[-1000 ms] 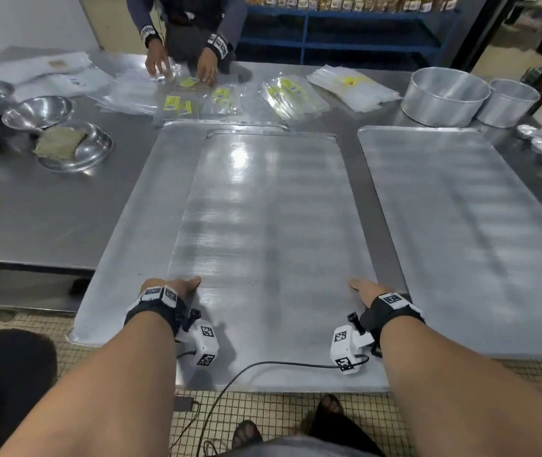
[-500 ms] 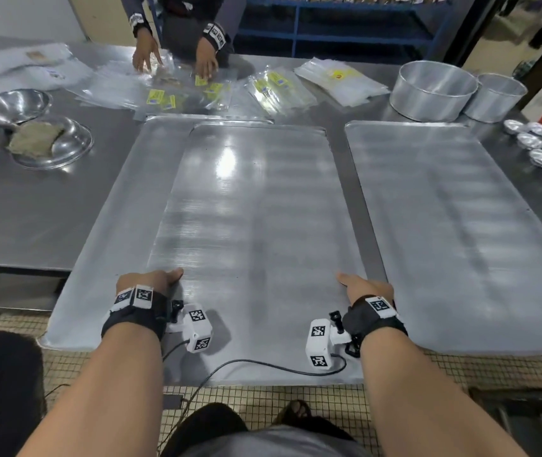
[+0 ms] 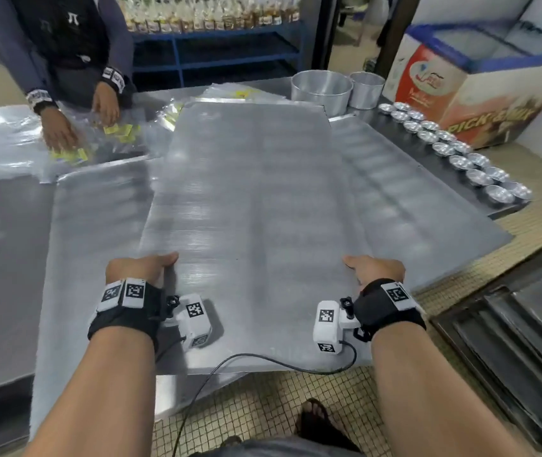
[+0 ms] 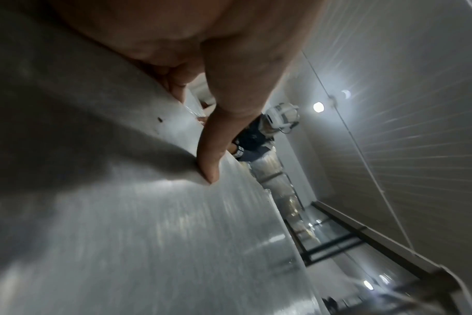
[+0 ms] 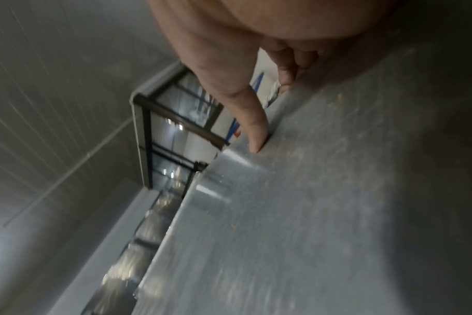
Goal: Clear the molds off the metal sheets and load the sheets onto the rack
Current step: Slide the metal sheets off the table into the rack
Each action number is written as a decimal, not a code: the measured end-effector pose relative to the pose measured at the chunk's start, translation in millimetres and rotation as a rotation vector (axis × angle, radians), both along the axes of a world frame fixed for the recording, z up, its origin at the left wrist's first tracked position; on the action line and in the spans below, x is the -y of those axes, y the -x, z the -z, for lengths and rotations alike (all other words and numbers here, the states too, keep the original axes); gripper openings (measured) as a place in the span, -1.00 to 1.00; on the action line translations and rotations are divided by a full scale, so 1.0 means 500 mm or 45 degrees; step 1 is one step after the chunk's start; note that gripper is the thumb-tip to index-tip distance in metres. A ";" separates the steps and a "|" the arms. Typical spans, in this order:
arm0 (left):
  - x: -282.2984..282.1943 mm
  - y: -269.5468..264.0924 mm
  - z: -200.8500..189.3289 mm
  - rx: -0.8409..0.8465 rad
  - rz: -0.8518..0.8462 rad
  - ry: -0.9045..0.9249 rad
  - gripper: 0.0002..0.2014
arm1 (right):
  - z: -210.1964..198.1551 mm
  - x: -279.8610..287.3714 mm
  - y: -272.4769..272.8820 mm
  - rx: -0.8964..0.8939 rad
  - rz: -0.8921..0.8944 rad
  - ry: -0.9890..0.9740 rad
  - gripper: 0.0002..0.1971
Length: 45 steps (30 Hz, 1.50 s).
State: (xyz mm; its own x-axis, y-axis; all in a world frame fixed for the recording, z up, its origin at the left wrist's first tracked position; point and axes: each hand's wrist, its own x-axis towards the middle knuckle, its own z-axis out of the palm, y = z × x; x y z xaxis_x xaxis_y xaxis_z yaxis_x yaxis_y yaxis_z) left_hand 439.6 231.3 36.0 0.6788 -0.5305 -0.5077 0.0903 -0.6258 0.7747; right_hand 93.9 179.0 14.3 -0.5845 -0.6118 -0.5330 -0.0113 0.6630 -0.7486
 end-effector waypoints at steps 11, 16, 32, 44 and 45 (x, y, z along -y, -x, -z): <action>0.076 0.160 -0.078 -0.019 0.553 0.071 -0.59 | -0.100 -0.221 0.141 -0.131 0.518 0.095 -0.56; 0.095 0.268 -0.092 0.064 0.796 0.084 -0.35 | -0.124 -0.336 0.207 -0.159 0.725 0.108 -0.58; 0.060 0.644 -0.129 0.071 1.485 0.149 -0.69 | -0.168 -0.622 0.360 -0.122 1.404 0.192 -0.65; 0.050 0.959 -0.135 0.128 1.703 0.278 -0.47 | -0.181 -0.677 0.580 -0.146 1.544 0.224 -0.47; 0.053 0.986 -0.134 0.120 1.710 0.265 -0.49 | -0.176 -0.673 0.605 -0.142 1.577 0.235 -0.46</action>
